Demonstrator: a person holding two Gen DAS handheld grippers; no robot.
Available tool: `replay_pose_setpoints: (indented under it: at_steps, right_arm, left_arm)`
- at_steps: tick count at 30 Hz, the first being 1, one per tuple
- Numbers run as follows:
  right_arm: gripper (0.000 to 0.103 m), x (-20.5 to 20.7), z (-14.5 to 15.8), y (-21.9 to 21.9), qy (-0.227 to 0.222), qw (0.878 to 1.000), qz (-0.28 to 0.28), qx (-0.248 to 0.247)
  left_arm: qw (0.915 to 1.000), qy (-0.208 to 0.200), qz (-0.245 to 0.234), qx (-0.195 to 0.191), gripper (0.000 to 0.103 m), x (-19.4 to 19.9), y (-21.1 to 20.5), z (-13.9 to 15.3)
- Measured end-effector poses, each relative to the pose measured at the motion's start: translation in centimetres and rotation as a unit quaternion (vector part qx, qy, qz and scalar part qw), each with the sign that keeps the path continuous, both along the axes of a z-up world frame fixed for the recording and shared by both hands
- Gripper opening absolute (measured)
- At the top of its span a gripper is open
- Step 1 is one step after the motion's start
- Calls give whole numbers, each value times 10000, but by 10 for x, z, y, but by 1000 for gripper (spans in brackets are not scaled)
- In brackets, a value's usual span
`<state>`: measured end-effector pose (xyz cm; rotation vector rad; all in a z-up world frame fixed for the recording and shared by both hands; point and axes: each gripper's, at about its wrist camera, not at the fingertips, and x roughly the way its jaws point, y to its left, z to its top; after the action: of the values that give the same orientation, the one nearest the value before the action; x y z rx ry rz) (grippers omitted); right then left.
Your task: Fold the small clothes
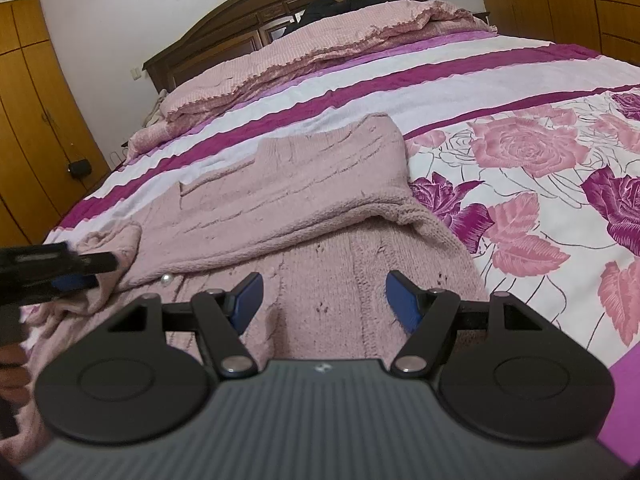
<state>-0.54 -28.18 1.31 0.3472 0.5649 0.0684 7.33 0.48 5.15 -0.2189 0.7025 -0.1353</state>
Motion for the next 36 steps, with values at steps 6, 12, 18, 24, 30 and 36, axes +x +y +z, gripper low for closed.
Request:
replay_pose_setpoints:
  at_steps: [6, 12, 18, 24, 30, 36]
  right_arm:
    - [70, -3, 11, 7, -103, 9998, 149, -99]
    - [70, -4, 17, 17, -155, 9993, 278, -206]
    - [70, -3, 15, 19, -107, 9992, 268, -288]
    - [70, -1, 11, 22, -23, 9990, 300, -325]
    - [70, -4, 12, 18, -114, 9990, 275, -334]
    - [70, -5, 11, 14, -113, 9994, 213, -231]
  left_arm:
    - [9965, -174, 815, 56, 65, -37, 48, 22]
    - [9798, 13, 1992, -187, 66, -42, 111, 18]
    - [9633, 488, 2492, -871, 67, -41, 141, -13]
    - [9612, 177, 2521, -1101, 72, -25, 146, -23]
    - [9695, 22, 2391, -540, 13, -3, 135, -18]
    - [9767, -613, 1984, -534, 9, -16, 119, 18]
